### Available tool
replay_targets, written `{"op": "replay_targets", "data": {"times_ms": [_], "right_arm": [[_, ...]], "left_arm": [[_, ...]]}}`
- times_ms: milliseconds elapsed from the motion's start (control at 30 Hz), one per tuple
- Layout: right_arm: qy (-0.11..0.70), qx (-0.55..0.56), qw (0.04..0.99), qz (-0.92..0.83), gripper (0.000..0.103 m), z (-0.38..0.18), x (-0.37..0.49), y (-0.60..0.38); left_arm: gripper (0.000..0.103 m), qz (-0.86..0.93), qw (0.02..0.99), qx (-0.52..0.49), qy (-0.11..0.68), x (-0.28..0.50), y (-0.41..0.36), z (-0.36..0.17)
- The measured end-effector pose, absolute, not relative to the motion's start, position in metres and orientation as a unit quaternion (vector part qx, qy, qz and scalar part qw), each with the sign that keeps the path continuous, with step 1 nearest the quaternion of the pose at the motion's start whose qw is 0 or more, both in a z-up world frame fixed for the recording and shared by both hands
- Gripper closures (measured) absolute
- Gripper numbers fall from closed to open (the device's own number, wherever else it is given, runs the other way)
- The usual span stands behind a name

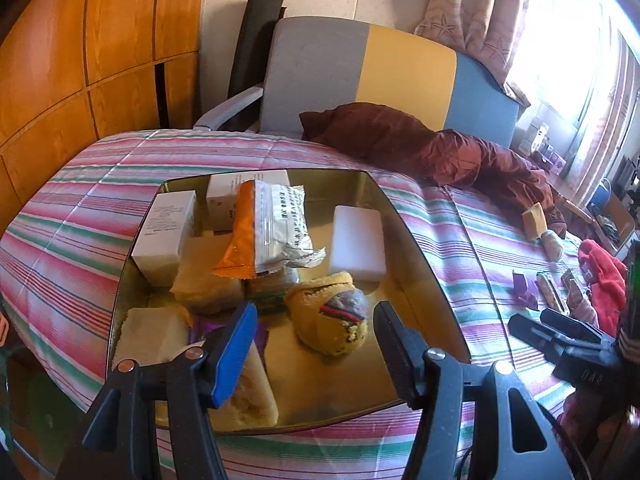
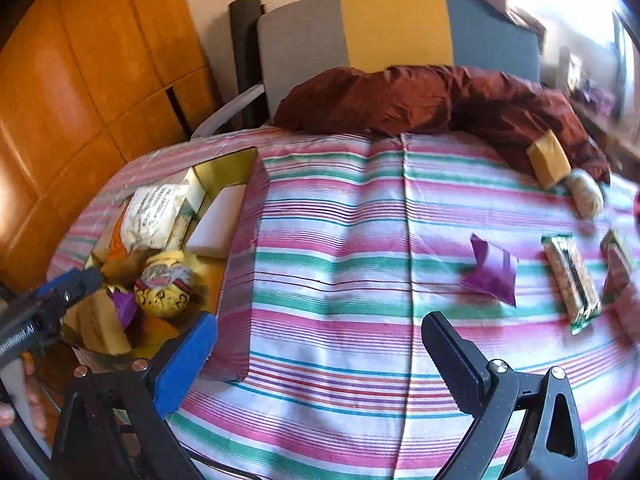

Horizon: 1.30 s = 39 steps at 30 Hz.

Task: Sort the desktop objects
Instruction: 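Move both tools back toward the cracker pack and purple packet, then grasp the green-edged cracker pack with the right tool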

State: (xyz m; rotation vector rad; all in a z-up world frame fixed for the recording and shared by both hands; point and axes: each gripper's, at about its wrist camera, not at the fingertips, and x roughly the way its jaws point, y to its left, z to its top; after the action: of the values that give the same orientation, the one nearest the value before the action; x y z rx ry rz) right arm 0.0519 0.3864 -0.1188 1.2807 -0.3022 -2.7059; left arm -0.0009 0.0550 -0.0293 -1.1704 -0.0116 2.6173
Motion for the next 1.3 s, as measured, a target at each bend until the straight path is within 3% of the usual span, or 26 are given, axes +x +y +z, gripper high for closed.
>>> {"op": "replay_targets", "data": {"times_ms": [167,300,500,1033,1300], "right_arm": [[-0.154,0.43,0.057,-0.888,0.001,-0.119,0.051,0.425],[-0.136,0.432,0.024,-0.891,0.002,-0.113,0.049,0.448],[-0.11,0.455,-0.016,-0.884,0.024,-0.116,0.042,0.484],[-0.089,0.472,-0.087,-0.873,0.024,-0.141,0.019,0.579],[-0.101,0.481,-0.075,-0.868,0.019,-0.158,0.006,0.603]], "left_arm": [[0.041,0.903,0.14,-0.406,-0.004,-0.002,0.057,-0.029],[0.041,0.9,0.144,-0.411,-0.001,-0.003,0.061,-0.032],[0.041,0.898,0.147,-0.415,0.002,-0.003,0.065,-0.034],[0.041,0.892,0.165,-0.419,0.033,-0.008,0.094,-0.03],[0.041,0.884,0.199,-0.42,0.048,-0.012,0.126,-0.027]]}}
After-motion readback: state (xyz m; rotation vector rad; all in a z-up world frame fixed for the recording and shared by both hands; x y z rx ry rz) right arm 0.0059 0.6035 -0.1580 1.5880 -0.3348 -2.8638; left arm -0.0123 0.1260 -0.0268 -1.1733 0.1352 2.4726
